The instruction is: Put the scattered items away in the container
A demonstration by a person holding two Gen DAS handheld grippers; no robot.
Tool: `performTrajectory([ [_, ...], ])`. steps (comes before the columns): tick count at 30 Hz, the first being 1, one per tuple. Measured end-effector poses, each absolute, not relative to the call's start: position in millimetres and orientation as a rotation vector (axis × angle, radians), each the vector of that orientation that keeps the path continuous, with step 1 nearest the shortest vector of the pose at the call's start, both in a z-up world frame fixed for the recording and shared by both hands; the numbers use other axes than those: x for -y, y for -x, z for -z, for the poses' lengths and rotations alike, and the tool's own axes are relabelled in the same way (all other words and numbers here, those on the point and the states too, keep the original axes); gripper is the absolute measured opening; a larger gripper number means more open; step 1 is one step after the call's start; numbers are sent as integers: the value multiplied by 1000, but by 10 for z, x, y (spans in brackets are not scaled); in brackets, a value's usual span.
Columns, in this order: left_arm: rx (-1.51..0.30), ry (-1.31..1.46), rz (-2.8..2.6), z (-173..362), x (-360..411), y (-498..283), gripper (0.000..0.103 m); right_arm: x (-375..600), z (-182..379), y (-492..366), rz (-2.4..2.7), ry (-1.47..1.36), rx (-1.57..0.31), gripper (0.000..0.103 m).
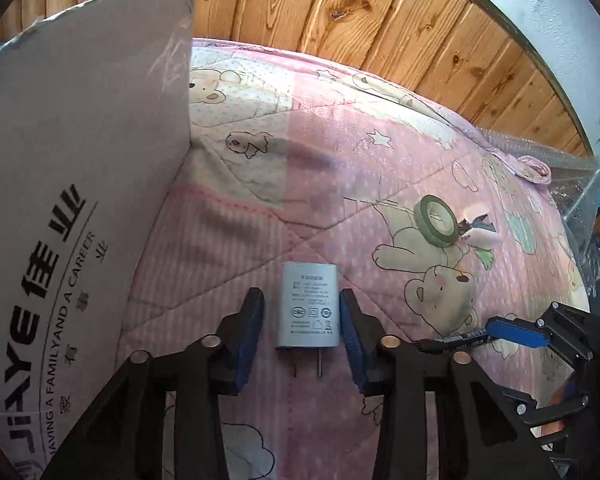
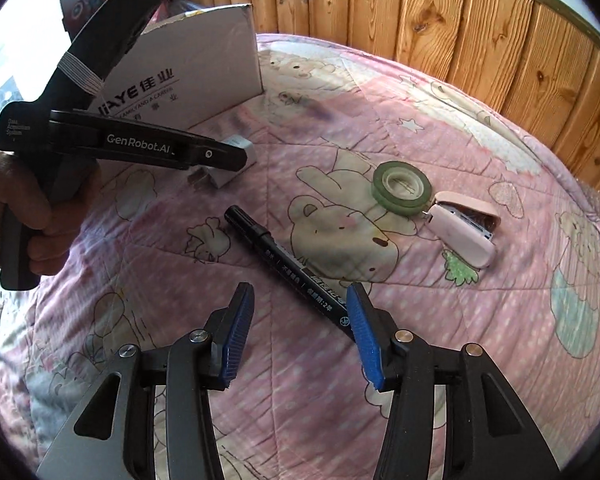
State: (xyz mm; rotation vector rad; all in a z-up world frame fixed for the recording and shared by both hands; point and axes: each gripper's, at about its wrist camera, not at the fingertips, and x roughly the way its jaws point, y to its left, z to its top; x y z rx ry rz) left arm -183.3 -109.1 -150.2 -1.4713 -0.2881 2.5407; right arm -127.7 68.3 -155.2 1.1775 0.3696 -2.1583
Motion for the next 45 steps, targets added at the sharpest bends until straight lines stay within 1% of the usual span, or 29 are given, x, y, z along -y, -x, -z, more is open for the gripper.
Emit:
performTrajectory([
  [1,304,1458,-2577,1488,1129,1810,62,-679,1544,1251,2148,-1170,-358,49],
  [2,332,1440,-2599,1472,1172,1786,66,-672,1542,1225,2145,-1165,-347,46],
  [4,358,1429,-2584,1503,1209,1767,70,-678,1557,1214,2134,-1166,-302,23],
  [5,341,1439,-2588,1534,1196,1770,70,-695,1586,1225,2122,-1193,-266,4],
  [6,319,1450,-2590,1568,1171,1780,70,-713,1624,1228,2129,-1214,-246,7],
  [8,264,1426,-2589,1560,1105,1759,70,-761,1698,1209,2141,-1239,-207,7],
  [10,214,1389,-2544,1544,993,1758,70,-826,1704,1195,2140,-1251,-121,7],
  [11,170,1377,-2525,1534,921,1759,71,-839,1690,1181,2142,-1251,-103,7],
  [12,111,1377,-2514,1542,842,1764,71,-844,1664,1167,2150,-1245,-93,11],
  [13,58,1391,-2512,1555,790,1776,70,-847,1631,1154,2158,-1238,-83,12],
  [14,30,1410,-2508,1572,765,1791,66,-851,1594,1141,2164,-1228,-76,21],
  [15,31,1426,-2499,1585,772,1794,62,-856,1550,1130,2185,-1211,-81,37],
  [16,46,1430,-2499,1576,795,1795,62,-865,1502,1119,2214,-1193,-93,41],
  [19,81,1459,-2504,1565,894,1816,61,-900,1370,1151,2240,-1163,-101,42],
  [20,68,1472,-2513,1569,920,1818,61,-882,1339,1182,2238,-1147,-127,45],
  [21,58,1481,-2511,1578,924,1825,61,-841,1340,1229,2222,-1135,-177,50],
  [22,35,1478,-2505,1582,897,1825,61,-778,1387,1292,2182,-1150,-238,52],
  [25,-64,1498,-2488,1600,827,1831,61,-612,1664,1485,2055,-1237,-433,52],
  [27,-104,1506,-2487,1610,786,1847,61,-609,1688,1534,2055,-1213,-430,50],
  [28,-116,1505,-2486,1612,767,1860,60,-621,1678,1556,2054,-1232,-409,47],
  [30,-120,1503,-2489,1602,761,1885,40,-676,1654,1575,2072,-1267,-371,16],
  [31,-103,1508,-2493,1595,773,1901,34,-731,1653,1577,2077,-1291,-321,14],
  [32,-81,1512,-2490,1592,786,1907,31,-785,1655,1558,2085,-1305,-276,13],
  [35,-67,1502,-2489,1592,798,1879,31,-907,1652,1453,2112,-1343,-161,13],
  [41,-29,1480,-2475,1562,783,1757,31,-1111,1608,1222,2171,-1398,162,13],
  [45,-12,1457,-2483,1526,765,1604,31,-1147,1579,1061,2214,-1409,311,13],
])
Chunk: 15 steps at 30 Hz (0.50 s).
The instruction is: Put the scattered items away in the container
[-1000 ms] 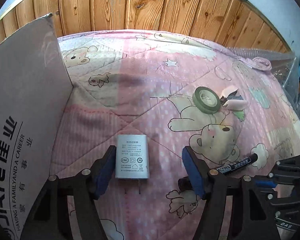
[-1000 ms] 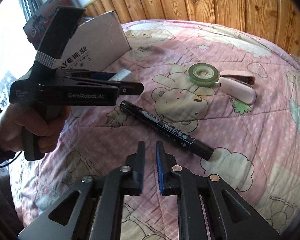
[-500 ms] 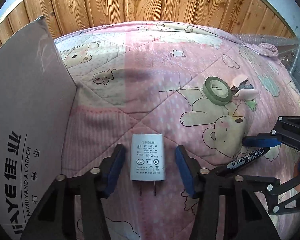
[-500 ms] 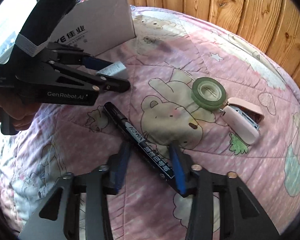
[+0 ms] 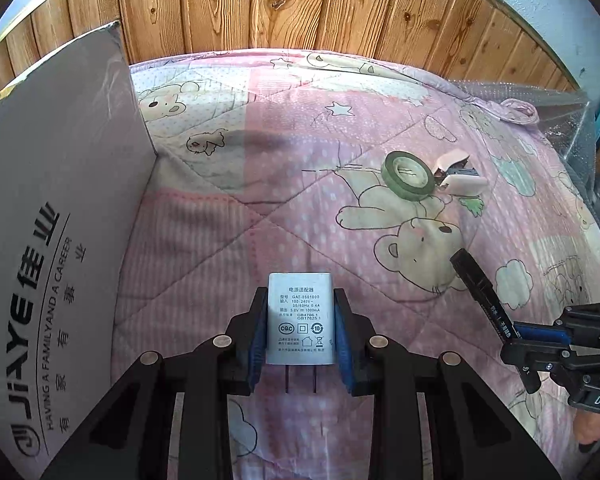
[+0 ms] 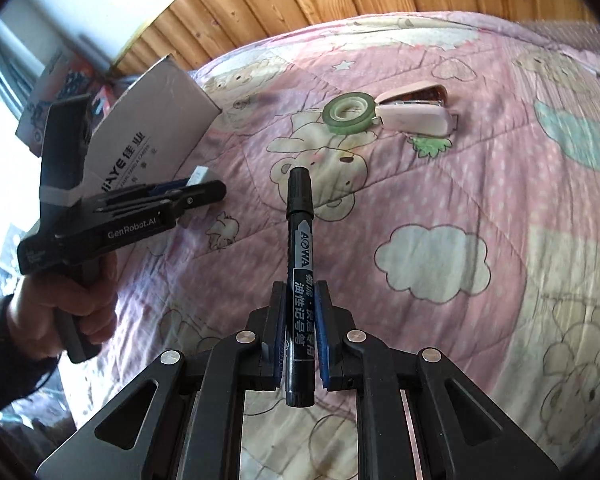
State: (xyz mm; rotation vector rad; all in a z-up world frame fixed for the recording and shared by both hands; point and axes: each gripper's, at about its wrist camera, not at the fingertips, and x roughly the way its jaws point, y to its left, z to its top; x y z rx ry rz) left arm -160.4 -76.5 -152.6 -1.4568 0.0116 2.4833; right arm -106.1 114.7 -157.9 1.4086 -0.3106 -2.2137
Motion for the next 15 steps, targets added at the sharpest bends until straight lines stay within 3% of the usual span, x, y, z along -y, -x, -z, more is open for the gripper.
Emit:
performTrajectory([
  [15,69,1380,-2478,1105,961,639,31,-803,1366,224,2288,-1390,443,13],
])
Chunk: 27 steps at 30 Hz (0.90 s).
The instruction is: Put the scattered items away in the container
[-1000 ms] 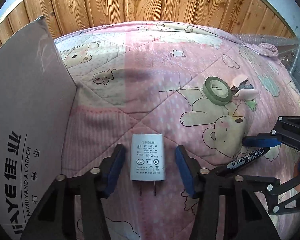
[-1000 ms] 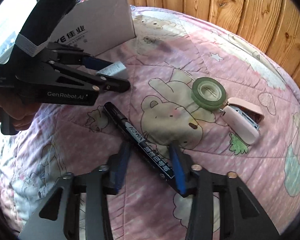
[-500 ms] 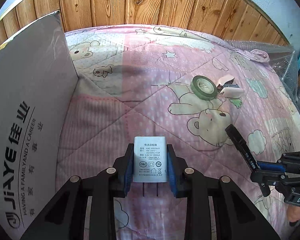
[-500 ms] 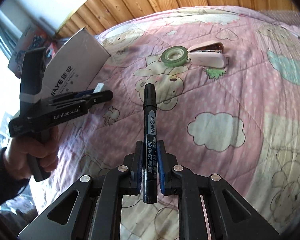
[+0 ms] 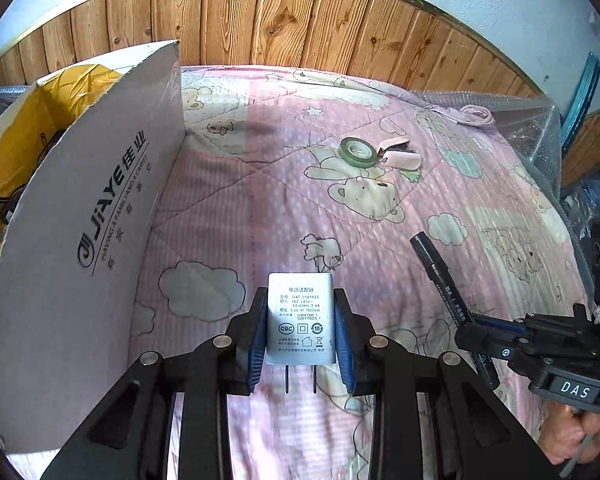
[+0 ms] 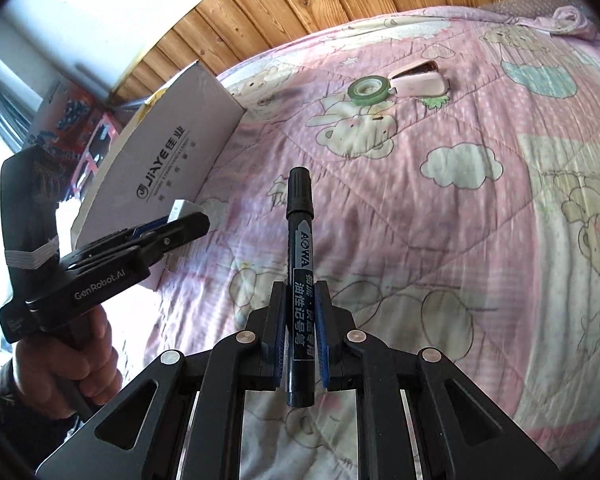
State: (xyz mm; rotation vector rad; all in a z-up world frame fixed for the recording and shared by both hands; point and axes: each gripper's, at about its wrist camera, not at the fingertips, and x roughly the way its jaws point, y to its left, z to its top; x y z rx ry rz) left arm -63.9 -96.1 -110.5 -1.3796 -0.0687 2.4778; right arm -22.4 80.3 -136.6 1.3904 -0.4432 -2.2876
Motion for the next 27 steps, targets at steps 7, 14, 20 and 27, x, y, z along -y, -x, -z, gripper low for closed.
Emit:
performTrajectory([
  [7,42,1347,-2515,897,1038,233,31,-660,1265,-223,2296,-1380,458,13],
  [14,52,1306,-2548,699,1138,-73,31,-471,1155,-569,2297,-1358,438,13],
  [20,64,1268,-2566,562,1246,-324,31,-285,1059,-791,2299,-1330,417,14],
  [27,99,1235,-2594,444,1437,-583,31,-85,931,-979,2301,-1288,388,13],
])
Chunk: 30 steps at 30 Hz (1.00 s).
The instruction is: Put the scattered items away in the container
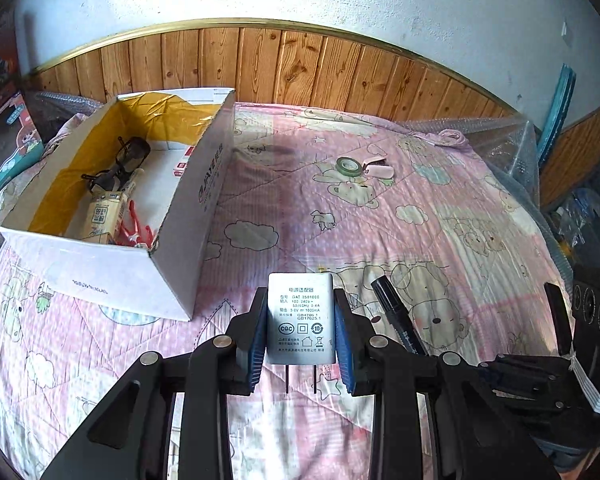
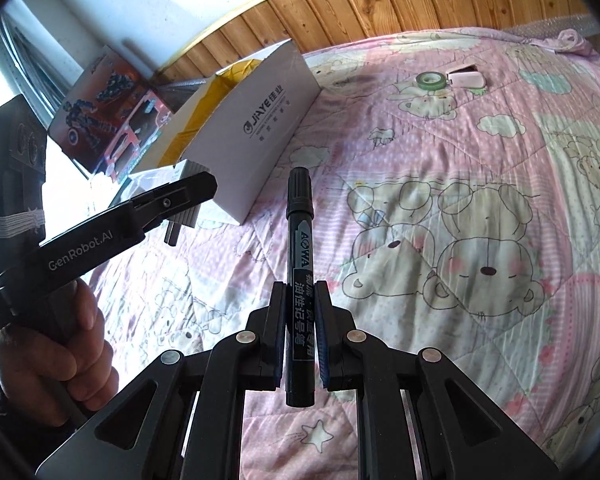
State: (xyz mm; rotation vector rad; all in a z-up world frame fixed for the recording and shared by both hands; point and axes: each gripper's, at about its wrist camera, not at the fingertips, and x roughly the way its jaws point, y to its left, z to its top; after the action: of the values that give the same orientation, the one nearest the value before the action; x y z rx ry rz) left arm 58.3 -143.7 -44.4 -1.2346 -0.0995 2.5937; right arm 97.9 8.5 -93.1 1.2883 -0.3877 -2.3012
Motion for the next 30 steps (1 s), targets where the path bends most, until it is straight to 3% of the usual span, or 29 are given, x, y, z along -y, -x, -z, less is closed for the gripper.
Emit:
performTrajectory([
  [30,191,1097,-2721,85,2197,-1210,31,833,606,-1453,2249,-1185,269,14],
])
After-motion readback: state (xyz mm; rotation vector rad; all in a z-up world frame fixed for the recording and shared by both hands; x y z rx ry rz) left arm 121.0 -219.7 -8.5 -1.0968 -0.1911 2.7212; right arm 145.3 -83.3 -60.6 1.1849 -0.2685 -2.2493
